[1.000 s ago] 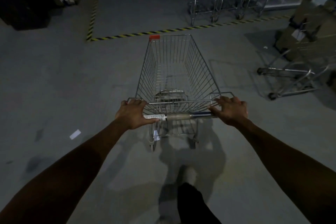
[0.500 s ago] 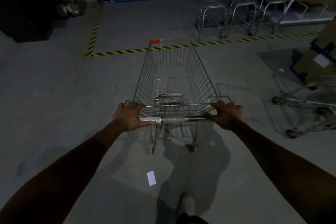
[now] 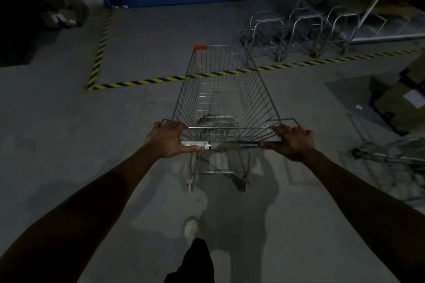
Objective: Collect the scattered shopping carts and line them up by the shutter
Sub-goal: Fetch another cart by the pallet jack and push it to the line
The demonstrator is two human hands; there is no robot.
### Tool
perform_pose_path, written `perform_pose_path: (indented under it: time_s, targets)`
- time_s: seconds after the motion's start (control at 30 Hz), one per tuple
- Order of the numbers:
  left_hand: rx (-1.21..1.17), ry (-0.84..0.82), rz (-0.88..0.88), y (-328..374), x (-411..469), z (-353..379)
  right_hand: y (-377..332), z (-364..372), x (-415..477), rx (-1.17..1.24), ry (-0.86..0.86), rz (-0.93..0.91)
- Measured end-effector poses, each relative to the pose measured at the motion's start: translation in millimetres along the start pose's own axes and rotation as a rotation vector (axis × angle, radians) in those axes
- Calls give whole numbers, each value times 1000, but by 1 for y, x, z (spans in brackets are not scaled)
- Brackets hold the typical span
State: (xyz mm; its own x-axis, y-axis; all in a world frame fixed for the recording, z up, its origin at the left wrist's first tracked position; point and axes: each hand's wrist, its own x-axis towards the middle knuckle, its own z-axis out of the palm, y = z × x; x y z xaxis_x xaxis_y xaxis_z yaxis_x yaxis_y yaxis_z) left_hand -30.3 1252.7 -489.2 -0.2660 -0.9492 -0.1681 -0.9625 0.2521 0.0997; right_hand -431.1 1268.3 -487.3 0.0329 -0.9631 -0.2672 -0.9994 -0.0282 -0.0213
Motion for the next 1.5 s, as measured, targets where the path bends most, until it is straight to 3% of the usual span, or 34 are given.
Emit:
perform_pose_path:
  time_s: [0.53,0.77,1.07,1.5]
  targets:
    - [45,-47,62,-87,289,-63,-16,-82,262,-1,48,136]
    - [54,-22,40,-104,417,-83,9,-112,395,-18,114,109]
    - [99,-17,-7,-124,596,-113,41,-166,573,-6,25,102]
    - [92,7,24,-131,809,-144,101,-219,775,-79,84,58]
